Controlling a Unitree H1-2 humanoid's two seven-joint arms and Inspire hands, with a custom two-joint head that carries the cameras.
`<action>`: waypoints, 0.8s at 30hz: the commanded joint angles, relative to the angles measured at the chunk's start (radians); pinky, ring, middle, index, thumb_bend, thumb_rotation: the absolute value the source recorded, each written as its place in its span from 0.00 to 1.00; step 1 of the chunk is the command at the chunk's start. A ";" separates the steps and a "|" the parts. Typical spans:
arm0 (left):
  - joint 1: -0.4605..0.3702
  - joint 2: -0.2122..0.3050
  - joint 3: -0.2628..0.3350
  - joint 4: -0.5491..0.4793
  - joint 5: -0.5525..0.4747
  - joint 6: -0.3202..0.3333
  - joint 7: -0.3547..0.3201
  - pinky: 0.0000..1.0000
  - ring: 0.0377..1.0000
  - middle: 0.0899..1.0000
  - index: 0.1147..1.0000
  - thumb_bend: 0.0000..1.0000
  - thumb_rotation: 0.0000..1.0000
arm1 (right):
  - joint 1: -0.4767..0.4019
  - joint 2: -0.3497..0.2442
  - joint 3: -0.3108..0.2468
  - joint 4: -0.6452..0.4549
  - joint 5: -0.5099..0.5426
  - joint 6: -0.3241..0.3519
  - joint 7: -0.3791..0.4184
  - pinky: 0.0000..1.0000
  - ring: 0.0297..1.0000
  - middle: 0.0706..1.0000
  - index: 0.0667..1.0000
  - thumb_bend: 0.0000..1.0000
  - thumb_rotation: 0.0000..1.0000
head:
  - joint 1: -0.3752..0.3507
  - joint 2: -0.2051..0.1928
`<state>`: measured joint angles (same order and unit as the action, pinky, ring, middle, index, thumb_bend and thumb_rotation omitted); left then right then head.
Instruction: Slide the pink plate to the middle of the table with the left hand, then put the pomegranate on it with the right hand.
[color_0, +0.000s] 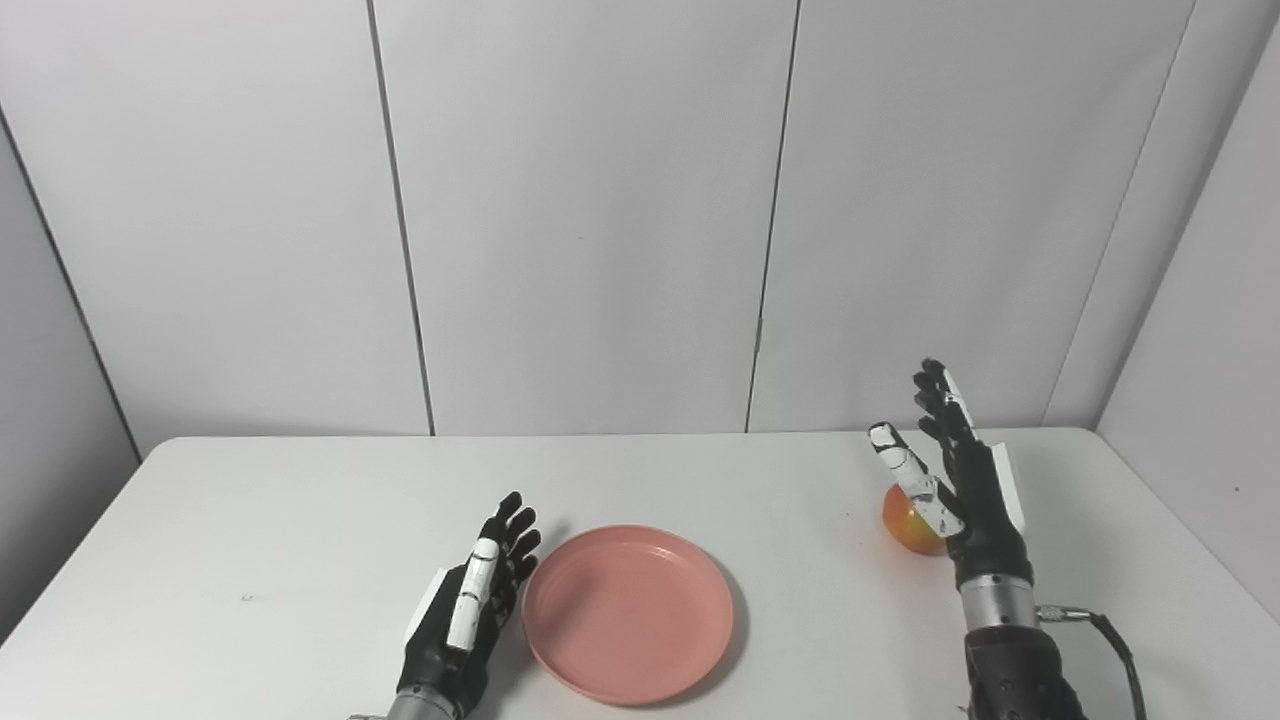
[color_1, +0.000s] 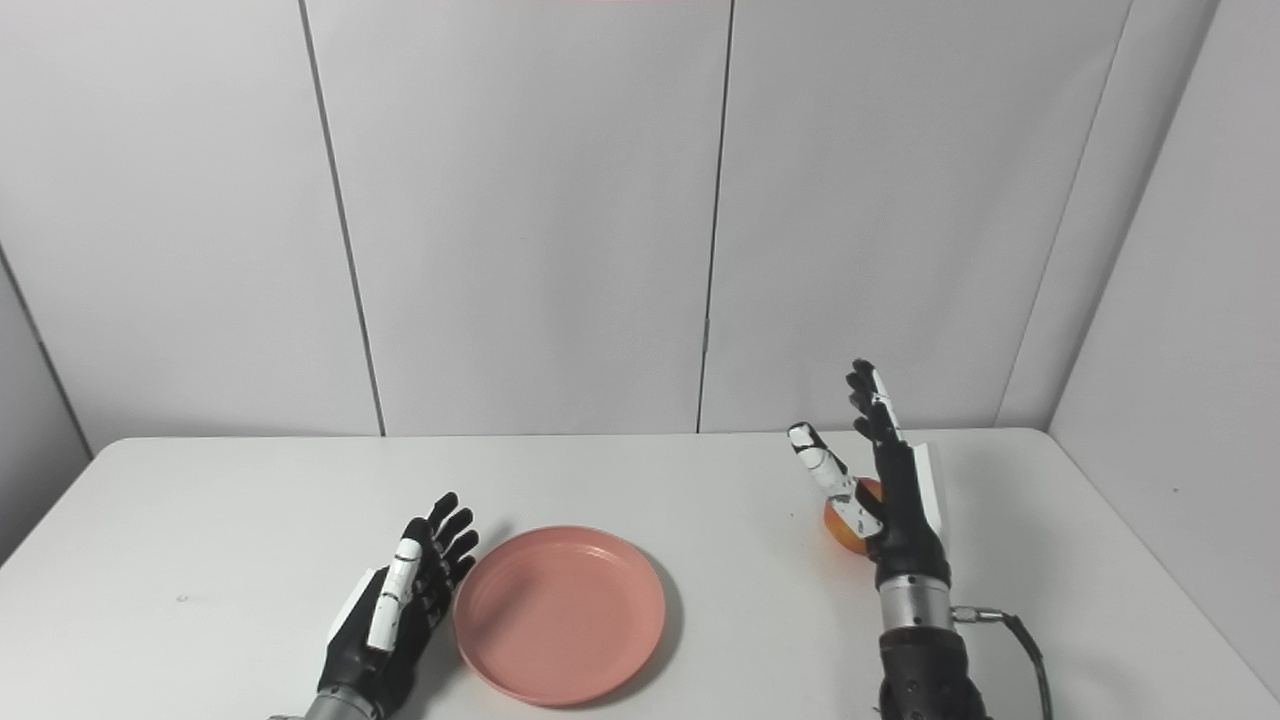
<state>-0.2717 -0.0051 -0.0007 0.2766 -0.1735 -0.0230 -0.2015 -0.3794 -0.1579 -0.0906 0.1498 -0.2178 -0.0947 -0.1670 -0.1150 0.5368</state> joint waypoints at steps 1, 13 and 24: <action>0.005 0.001 0.003 -0.001 -0.010 -0.009 -0.001 0.97 0.97 0.98 0.98 0.53 1.00 | -0.057 -0.020 -0.013 -0.019 -0.003 0.003 -0.014 0.90 0.91 0.91 0.93 0.62 0.82 | 0.005 0.003; -0.004 0.006 -0.003 0.010 0.019 -0.030 0.011 0.97 0.97 0.98 0.98 0.53 1.00 | -0.076 -0.082 -0.003 0.015 -0.074 0.000 -0.018 0.87 0.91 0.91 0.92 0.60 0.80 | 0.016 0.010; -0.022 0.005 -0.001 0.063 0.034 -0.070 0.015 0.97 0.98 0.99 0.99 0.53 1.00 | -0.086 -0.115 0.008 0.042 -0.092 0.065 0.015 0.85 0.89 0.91 0.92 0.72 0.58 | 0.014 -0.010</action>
<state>-0.2956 -0.0051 0.0002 0.3156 -0.1461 -0.0576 -0.1858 -0.4075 -0.2453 -0.0812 0.2025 -0.3052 -0.0419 -0.1552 -0.0997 0.5292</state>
